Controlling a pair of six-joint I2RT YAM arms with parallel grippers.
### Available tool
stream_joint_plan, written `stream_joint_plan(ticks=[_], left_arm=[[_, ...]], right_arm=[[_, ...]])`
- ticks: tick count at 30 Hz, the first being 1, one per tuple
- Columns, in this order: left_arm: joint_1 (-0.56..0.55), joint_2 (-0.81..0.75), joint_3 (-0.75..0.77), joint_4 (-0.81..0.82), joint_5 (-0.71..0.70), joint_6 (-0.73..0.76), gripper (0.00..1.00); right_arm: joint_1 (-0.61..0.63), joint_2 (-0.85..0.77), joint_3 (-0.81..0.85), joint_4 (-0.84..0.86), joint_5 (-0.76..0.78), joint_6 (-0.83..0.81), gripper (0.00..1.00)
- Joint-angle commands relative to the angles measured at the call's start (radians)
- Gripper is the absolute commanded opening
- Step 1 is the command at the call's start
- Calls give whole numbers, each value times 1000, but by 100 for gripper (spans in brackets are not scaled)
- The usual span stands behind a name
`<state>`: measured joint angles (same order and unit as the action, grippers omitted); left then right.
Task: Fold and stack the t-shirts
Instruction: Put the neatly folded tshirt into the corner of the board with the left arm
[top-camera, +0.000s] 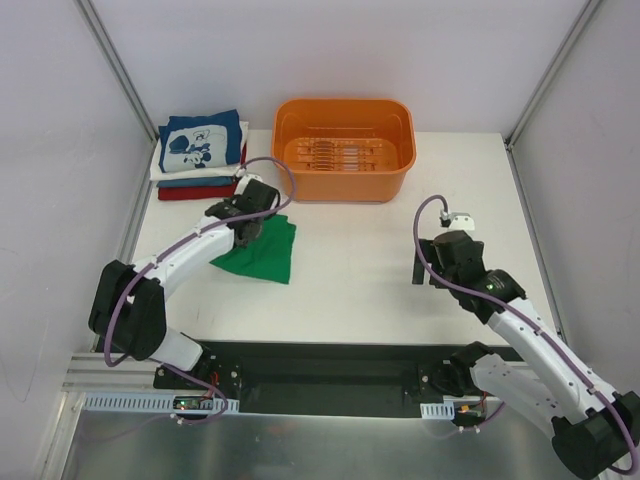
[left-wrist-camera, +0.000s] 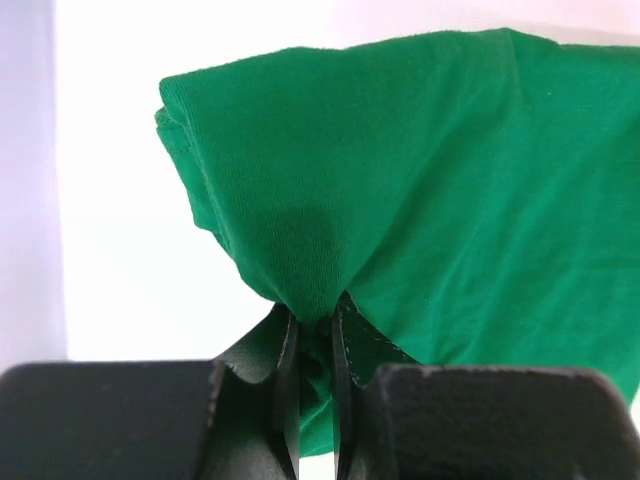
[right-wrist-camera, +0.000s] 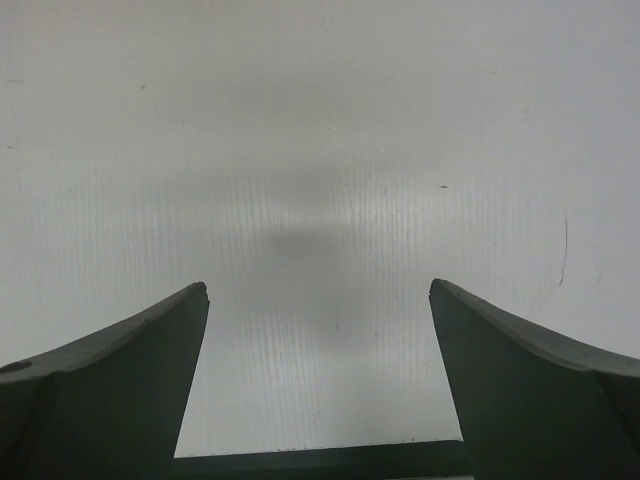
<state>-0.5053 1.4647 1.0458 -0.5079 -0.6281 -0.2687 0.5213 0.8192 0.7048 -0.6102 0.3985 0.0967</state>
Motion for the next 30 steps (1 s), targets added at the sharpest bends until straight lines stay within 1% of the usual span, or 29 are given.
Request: stream_joint_plan(ticks=[1, 2, 5, 7, 11, 17, 24, 25, 27, 28, 30], left_arm=[[102, 0, 124, 48, -30, 241, 0], [114, 5, 144, 49, -16, 290, 0], [155, 25, 229, 49, 17, 373, 0], [180, 40, 294, 49, 71, 402, 0], [211, 63, 381, 48, 125, 479, 0], [225, 134, 520, 43, 110, 595, 0], [234, 226, 752, 11, 110, 655, 0], [240, 252, 814, -1, 108, 660, 0], [248, 285, 882, -12, 102, 668, 0], [252, 322, 955, -18, 103, 668, 0], [266, 361, 1031, -35, 117, 668, 0]], right_arm=[[-17, -51, -16, 15, 62, 14, 97], [-18, -54, -18, 15, 66, 12, 97], [-24, -61, -22, 13, 76, 15, 97], [-27, -61, -24, 12, 89, 18, 97], [-37, -51, -24, 4, 108, 24, 97], [-47, -23, -22, 4, 111, 29, 97], [-58, 8, -21, 3, 120, 37, 97], [-58, 8, -22, 0, 119, 38, 97], [-58, 1, -27, -2, 132, 43, 97], [-60, -6, -27, -3, 134, 44, 97], [-63, -14, -33, 3, 138, 43, 97]])
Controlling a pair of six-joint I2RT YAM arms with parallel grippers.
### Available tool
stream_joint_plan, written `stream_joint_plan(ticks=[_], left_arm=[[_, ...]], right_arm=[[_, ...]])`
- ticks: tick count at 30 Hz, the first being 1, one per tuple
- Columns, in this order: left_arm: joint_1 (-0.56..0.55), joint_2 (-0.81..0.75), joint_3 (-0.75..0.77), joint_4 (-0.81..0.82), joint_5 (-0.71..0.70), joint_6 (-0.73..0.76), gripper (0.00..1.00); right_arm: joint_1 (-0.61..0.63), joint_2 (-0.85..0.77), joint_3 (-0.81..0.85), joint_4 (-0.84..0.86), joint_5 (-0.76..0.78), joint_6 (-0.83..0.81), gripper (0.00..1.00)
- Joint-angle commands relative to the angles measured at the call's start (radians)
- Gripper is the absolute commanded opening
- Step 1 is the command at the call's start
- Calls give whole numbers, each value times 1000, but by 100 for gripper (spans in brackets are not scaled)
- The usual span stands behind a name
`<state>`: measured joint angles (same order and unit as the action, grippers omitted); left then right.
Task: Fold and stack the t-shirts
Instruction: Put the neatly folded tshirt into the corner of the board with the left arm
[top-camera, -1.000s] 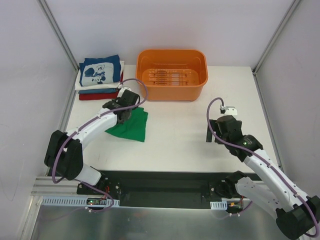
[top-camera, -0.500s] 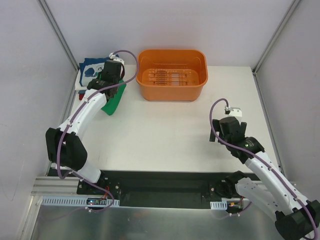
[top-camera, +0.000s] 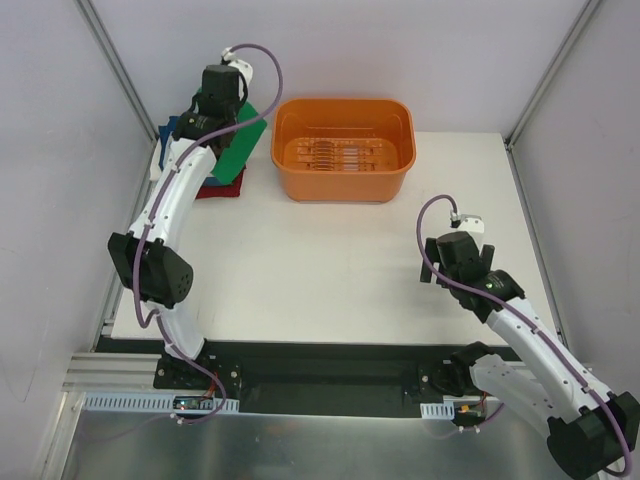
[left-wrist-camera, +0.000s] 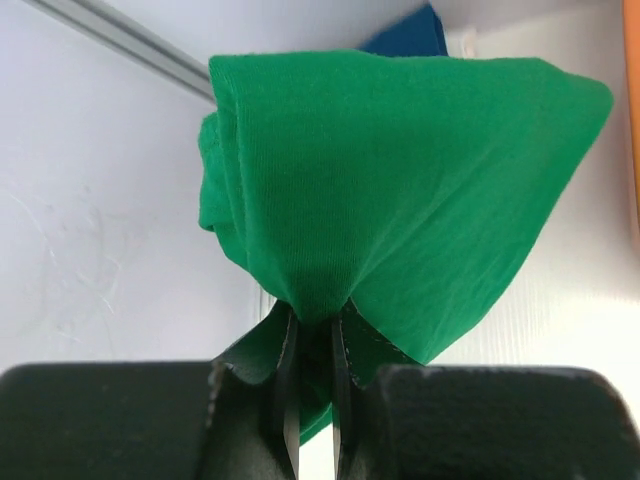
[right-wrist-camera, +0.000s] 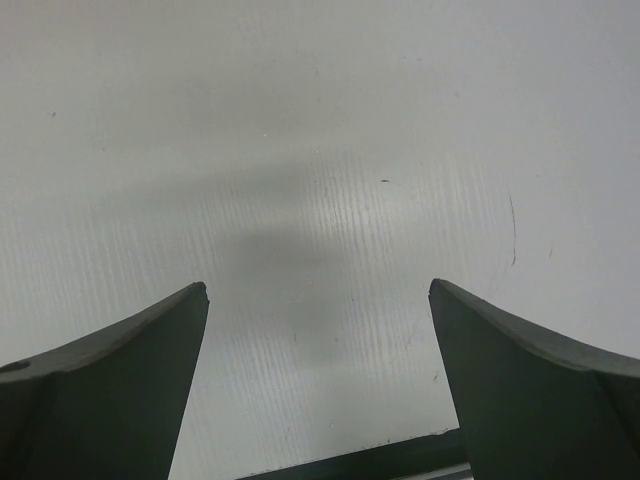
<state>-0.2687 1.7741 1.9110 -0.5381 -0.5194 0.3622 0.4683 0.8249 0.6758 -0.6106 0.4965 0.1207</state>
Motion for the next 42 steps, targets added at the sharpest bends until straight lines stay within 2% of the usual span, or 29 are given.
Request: stream_joint_plan(ticks=[1, 7, 15, 19, 28, 42], left_arm=[[32, 92, 231, -10, 13, 37, 0], [66, 237, 411, -26, 73, 6, 0], [121, 372, 572, -26, 214, -112, 0], [121, 360, 592, -23, 303, -141, 0], [118, 311, 625, -11, 380, -209, 0], [126, 389, 539, -2, 288, -253, 0]], right_arm=[[-8, -21, -7, 8, 42, 20, 97], [-14, 34, -4, 14, 53, 25, 97], [-17, 105, 16, 5, 83, 39, 97], [-14, 97, 16, 0, 96, 39, 97], [-16, 117, 19, 2, 83, 34, 97], [-17, 111, 25, -12, 100, 33, 97]])
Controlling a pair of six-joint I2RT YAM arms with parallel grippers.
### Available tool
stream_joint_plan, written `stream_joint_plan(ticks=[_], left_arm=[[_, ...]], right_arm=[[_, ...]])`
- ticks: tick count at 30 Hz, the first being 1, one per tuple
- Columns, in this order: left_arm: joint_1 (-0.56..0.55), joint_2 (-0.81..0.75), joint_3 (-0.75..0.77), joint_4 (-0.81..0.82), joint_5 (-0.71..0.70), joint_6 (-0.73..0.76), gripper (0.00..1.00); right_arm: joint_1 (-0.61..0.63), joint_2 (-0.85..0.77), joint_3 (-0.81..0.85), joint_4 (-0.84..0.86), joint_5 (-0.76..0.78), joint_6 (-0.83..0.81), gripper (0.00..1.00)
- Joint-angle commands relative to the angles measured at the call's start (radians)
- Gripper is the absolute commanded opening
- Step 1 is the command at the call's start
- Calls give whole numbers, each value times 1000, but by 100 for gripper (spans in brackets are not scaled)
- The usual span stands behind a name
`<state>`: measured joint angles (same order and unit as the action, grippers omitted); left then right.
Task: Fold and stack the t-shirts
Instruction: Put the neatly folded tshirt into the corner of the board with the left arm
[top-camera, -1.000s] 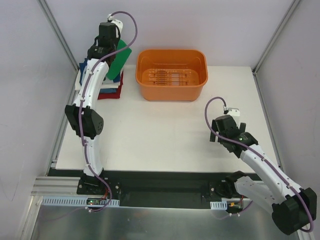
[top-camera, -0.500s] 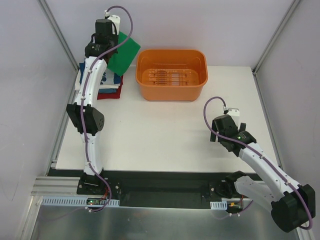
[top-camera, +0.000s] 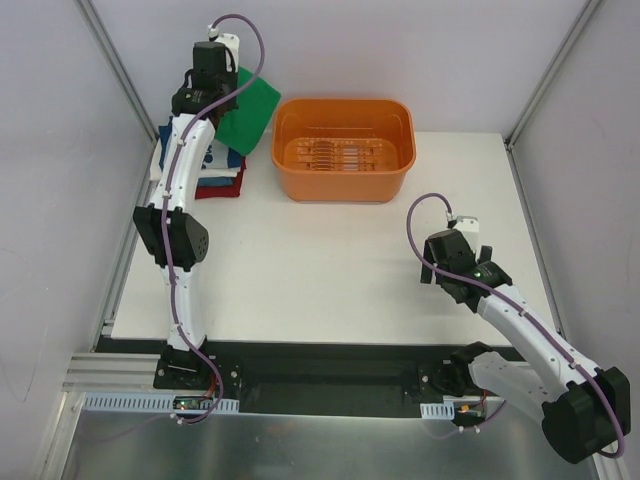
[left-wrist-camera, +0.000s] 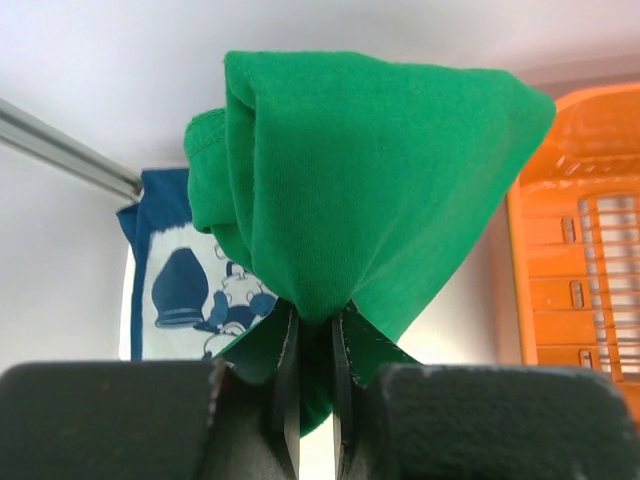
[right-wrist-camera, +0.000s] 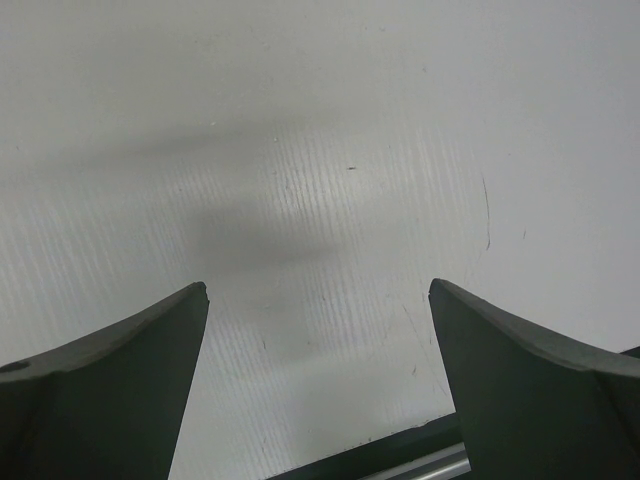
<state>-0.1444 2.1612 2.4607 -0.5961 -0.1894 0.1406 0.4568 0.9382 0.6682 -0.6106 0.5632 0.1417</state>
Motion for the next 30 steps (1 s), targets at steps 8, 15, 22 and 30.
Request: stream_joint_plan(ticks=[8, 15, 22, 30], left_arm=[[38, 54, -2, 67, -136, 11, 0], [121, 31, -93, 99, -98, 51, 0], [178, 35, -135, 145, -62, 94, 0], [221, 75, -154, 219, -30, 148, 7]], right_arm=[[-6, 11, 37, -14, 47, 13, 97], [-6, 27, 47, -20, 60, 12, 97], [-6, 63, 67, -31, 76, 13, 97], [-6, 88, 93, -55, 87, 15, 97]])
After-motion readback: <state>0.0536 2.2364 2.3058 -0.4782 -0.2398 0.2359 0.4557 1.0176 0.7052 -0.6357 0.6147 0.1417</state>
